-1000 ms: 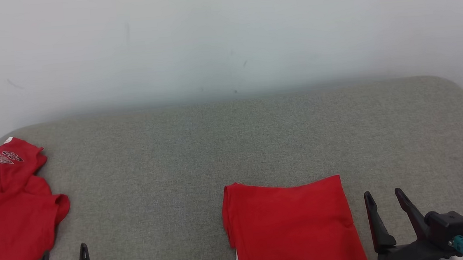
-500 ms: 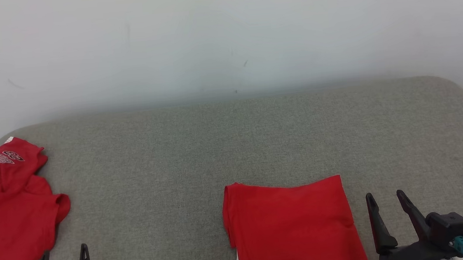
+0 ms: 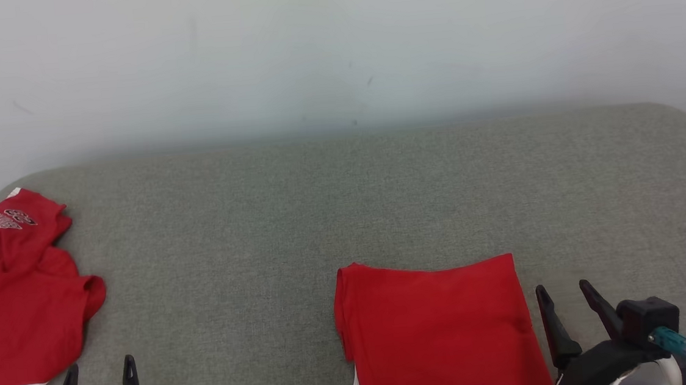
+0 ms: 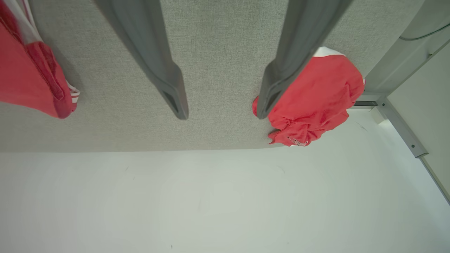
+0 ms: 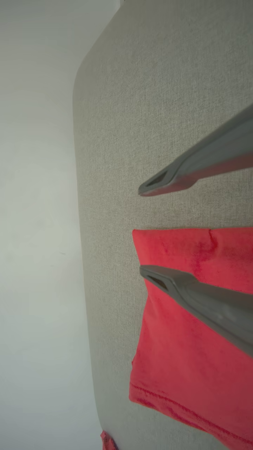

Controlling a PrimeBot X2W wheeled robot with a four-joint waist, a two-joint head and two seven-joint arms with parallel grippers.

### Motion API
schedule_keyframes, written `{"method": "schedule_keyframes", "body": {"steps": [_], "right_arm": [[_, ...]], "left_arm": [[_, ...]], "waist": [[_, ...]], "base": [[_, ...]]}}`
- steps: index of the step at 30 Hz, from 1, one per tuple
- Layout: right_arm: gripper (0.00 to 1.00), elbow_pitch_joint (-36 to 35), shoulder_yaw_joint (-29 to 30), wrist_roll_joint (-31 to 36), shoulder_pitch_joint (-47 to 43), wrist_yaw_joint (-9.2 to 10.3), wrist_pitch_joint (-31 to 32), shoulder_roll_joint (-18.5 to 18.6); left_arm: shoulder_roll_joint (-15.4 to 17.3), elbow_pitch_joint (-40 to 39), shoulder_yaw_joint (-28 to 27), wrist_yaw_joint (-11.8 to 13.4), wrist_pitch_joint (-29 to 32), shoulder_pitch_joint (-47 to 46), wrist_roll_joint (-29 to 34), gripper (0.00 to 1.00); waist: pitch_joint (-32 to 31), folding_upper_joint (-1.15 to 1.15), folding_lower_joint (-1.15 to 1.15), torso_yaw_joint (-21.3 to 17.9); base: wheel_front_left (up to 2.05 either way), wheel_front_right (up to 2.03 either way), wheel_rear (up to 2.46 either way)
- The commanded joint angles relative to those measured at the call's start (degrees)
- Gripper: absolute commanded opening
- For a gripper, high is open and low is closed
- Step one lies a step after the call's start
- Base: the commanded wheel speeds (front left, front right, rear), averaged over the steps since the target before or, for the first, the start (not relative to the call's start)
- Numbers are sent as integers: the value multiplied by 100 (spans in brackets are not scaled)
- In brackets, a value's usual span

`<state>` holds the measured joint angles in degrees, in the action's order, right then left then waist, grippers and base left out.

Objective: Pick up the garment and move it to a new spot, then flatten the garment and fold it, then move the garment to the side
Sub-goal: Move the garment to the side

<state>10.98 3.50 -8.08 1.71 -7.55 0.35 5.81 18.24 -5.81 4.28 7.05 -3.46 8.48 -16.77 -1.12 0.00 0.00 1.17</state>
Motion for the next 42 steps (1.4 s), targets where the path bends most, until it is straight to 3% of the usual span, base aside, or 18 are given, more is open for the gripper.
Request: {"method": "schedule_keyframes", "body": {"steps": [1, 9, 19, 21, 31, 42], "right_arm": [[100, 219, -50, -70, 169, 15, 31, 65], [100, 1462, -260, -132, 763, 15, -9, 214], [100, 2890, -613, -286, 1117, 15, -155, 119], [0, 3066, -695, -386, 1218, 15, -241, 89], [0, 3240, -1091, -657, 2448, 15, -610, 497], [0, 3385, -1235, -787, 4029, 15, -507, 1532]], "left_arm": [[-15, 8, 18, 6, -46, -52, 14, 100], [-66, 114, 130, -46, -145, -333, -9, 100], [-85, 289, 174, -69, -243, -518, -59, 100], [-81, 319, 175, -74, -256, -523, -75, 100], [-120, 333, 216, -60, -383, -643, -113, 100], [-188, 157, 354, -149, -771, -1224, -5, 100]], "waist": [[86, 0, 0, 74], [451, 0, 0, 282], [549, 0, 0, 319], [548, 0, 0, 314], [749, 0, 0, 260], [1706, 0, 0, 204]], "base": [[0, 0, 0], [0, 0, 0], [0, 0, 0], [0, 0, 0], [0, 0, 0], [0, 0, 0]]}}
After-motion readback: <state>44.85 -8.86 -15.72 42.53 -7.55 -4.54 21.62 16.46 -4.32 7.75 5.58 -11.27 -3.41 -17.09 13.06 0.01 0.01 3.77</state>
